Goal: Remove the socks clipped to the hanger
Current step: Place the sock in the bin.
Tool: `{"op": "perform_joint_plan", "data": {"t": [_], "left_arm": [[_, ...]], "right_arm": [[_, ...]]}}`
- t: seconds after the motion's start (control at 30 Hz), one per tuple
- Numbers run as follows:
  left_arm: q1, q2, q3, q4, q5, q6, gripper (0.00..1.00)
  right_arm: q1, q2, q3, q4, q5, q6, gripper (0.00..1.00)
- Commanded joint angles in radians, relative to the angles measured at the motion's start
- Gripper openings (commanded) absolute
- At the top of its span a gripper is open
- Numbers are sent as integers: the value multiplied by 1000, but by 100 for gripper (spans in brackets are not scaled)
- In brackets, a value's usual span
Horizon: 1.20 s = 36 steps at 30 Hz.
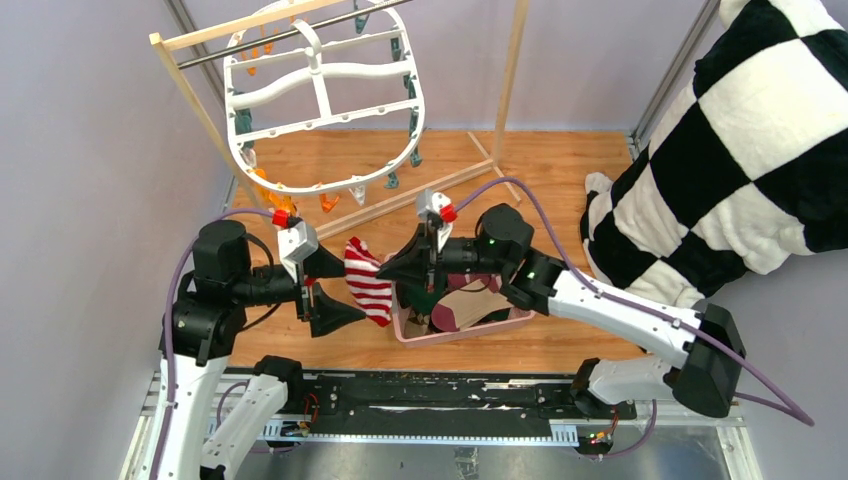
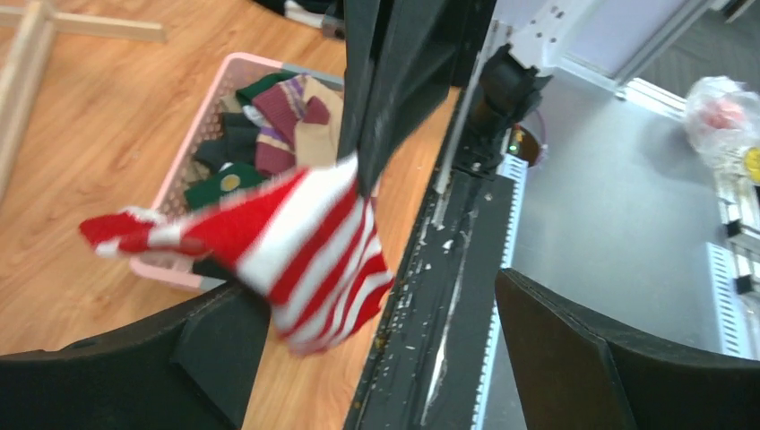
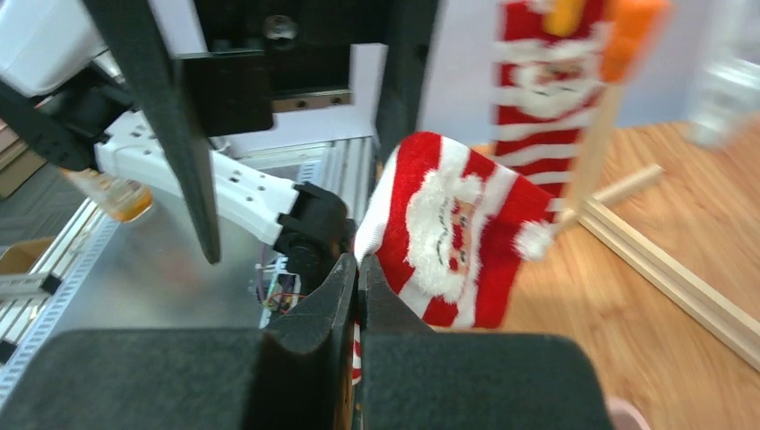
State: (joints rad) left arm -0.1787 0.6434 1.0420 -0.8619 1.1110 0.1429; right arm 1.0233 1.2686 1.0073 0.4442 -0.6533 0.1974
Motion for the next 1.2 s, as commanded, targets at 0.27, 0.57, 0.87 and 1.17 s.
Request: {"op": "perform_joint_plan", "data": {"t": [0.27,0.57,0.87,1.17], "left_arm": [[4,34,109,-146,-281,182,100],[4,-15,119,-238,-303,318,100],[4,-11,123,-258,-327,325,100],[4,23,146,-258,-346,315,100]], "right_arm": [[-183,-225,-243,-422,240,-4,0],[-255,-1,-281,-453,407,-21,0],[-247,-83,-204,-589,788,-55,43],[-244,-193,-222,-473,341,100,39]]}}
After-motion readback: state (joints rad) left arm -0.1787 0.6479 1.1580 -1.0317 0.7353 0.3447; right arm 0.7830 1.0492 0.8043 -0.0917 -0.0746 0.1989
